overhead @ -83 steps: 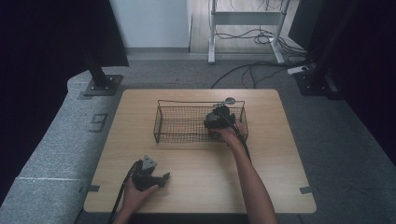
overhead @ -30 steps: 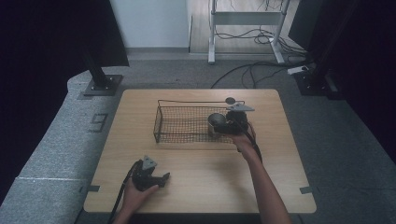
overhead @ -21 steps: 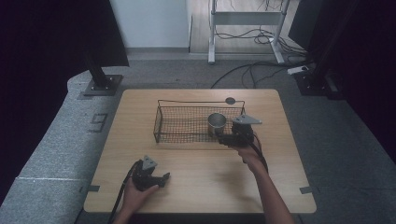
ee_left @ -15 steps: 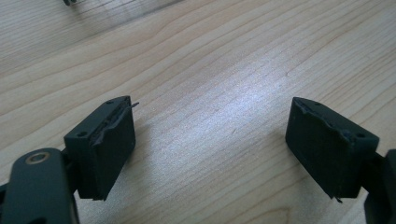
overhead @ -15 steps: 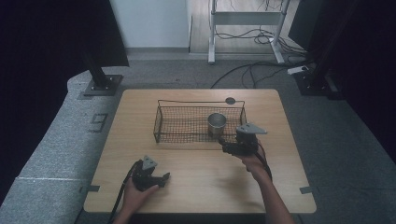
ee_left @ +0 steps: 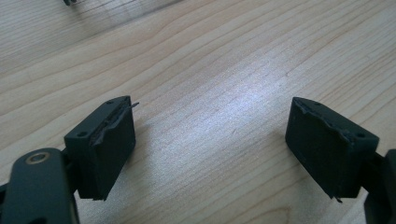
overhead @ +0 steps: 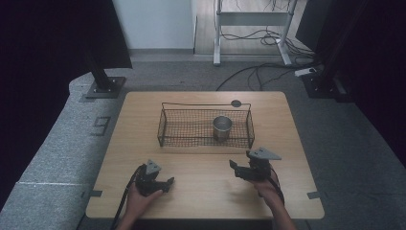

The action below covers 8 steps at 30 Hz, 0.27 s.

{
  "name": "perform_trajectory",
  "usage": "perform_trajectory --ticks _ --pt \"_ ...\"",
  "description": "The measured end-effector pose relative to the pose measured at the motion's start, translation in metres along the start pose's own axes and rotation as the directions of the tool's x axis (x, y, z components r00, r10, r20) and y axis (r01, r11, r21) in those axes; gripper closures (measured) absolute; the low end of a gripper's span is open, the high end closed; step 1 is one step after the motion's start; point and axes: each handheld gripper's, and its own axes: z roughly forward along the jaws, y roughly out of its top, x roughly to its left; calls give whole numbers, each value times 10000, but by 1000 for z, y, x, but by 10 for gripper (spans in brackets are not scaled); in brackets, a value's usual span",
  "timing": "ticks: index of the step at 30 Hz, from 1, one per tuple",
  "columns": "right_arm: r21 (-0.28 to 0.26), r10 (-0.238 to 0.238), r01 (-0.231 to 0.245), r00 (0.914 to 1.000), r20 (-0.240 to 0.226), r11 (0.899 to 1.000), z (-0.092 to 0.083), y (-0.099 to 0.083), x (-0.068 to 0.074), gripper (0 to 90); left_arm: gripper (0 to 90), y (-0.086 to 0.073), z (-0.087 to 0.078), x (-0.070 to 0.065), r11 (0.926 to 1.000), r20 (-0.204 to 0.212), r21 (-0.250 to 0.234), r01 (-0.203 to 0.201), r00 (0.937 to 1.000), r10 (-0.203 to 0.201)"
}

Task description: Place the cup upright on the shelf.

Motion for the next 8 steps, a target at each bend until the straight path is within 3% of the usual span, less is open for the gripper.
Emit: perform_trajectory --ticks 8 --pt "-152 45 -44 10000 37 9999 -2 -1 -2 185 161 0 0 0 10000 -2 0 0 10000 0"
